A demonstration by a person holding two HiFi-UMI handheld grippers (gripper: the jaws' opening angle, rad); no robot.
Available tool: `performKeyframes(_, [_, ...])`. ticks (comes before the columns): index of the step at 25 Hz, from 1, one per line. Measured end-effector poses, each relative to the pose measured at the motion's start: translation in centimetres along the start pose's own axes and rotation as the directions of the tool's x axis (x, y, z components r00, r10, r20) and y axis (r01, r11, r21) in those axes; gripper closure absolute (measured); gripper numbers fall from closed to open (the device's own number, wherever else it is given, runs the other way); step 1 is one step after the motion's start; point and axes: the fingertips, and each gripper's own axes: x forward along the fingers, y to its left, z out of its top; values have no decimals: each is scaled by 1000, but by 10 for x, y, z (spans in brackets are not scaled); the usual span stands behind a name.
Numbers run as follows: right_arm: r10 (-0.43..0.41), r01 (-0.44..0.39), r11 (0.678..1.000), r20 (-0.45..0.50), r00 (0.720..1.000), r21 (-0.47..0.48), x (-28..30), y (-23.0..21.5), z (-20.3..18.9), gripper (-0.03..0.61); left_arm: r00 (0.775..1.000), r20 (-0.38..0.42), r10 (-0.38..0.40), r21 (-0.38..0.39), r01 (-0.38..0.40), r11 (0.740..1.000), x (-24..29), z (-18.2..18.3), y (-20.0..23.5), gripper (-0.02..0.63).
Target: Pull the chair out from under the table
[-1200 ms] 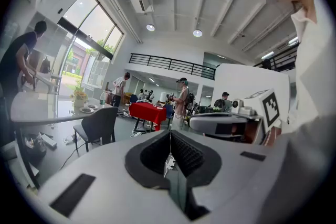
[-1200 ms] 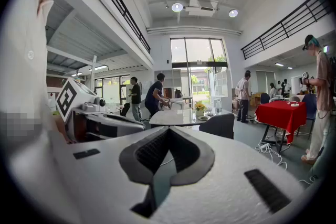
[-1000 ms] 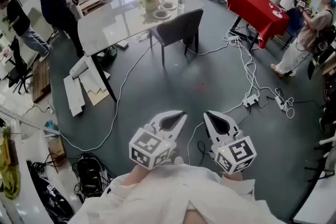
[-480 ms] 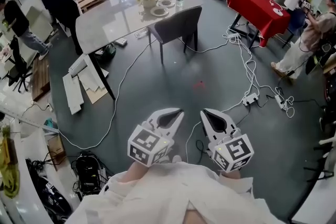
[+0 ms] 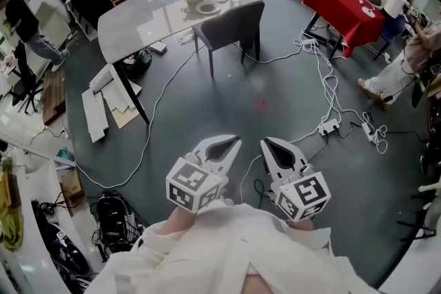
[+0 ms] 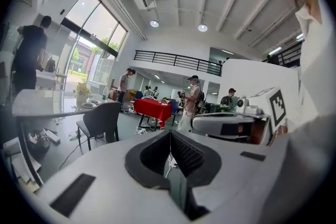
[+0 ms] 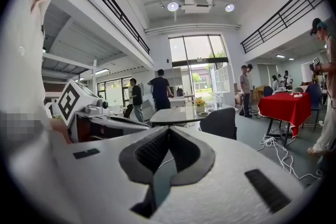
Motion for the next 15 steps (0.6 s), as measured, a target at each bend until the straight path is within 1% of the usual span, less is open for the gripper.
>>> performKeyframes(3, [3, -3, 1000, -5, 1000, 14, -2, -15, -4, 577, 1000, -8, -15, -11, 15, 1000, 7, -9, -10, 597])
performKeyframes(6, [15, -15, 1000, 16, 1000, 27, 7, -22, -1, 577, 1000, -18, -21, -10, 21, 1000, 15, -11, -5, 597])
performKeyframes(11, [55, -55, 998, -10, 998, 44, 42, -29, -14, 577, 1000, -28, -5, -45, 3, 999, 34, -12, 28, 597])
performKeyframes(15, [86, -87, 993, 10, 996, 83, 84, -42, -10, 577, 1000, -30, 0, -63, -2, 998, 51, -2, 68, 597])
